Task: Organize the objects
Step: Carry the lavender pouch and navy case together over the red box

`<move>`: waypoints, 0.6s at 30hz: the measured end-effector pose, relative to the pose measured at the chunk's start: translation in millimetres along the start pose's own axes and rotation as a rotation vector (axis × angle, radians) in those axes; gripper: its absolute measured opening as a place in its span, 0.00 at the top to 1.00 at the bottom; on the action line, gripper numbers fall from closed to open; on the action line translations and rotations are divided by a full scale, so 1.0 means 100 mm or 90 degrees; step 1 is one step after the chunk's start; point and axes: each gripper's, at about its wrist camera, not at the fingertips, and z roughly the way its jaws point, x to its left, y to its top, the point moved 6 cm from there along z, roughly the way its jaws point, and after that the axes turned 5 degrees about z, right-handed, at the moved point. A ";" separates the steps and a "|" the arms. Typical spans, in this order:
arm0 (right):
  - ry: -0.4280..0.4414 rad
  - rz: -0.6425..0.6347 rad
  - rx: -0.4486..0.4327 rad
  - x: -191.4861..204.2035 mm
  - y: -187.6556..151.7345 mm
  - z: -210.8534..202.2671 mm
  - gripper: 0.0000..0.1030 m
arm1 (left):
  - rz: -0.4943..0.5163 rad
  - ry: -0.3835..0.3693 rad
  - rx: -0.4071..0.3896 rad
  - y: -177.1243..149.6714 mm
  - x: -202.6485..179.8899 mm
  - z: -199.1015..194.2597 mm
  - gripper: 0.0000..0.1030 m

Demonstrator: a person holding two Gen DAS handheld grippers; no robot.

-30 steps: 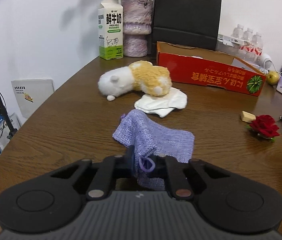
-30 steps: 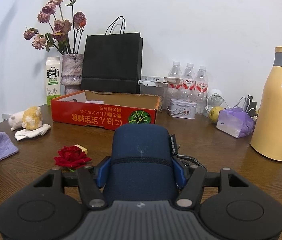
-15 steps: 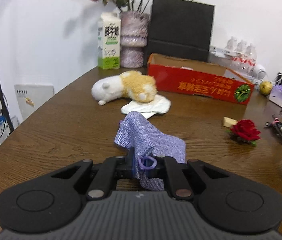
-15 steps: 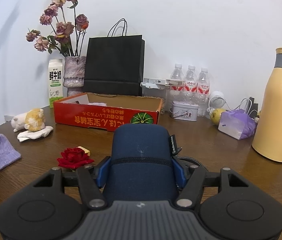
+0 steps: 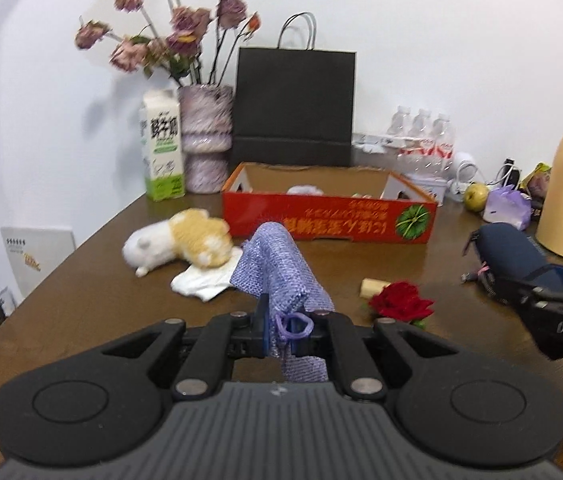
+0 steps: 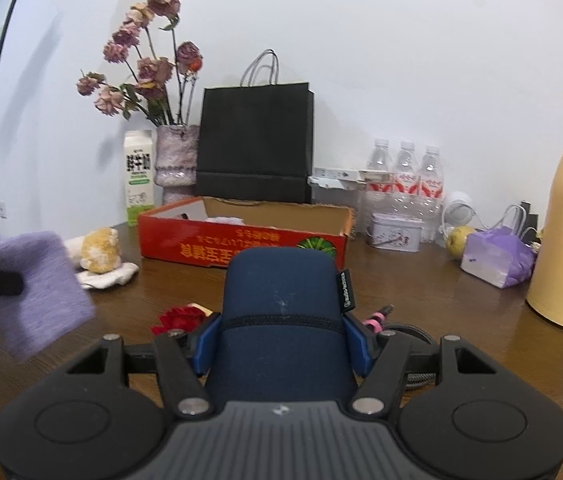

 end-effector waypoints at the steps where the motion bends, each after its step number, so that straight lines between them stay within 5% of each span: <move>1: 0.005 0.000 0.000 0.02 0.01 0.00 0.40 | 0.003 -0.002 -0.004 0.03 -0.03 0.00 0.91; 18: 0.052 -0.005 -0.016 0.31 0.43 0.16 0.40 | 0.011 -0.011 -0.047 0.49 -0.18 0.15 0.91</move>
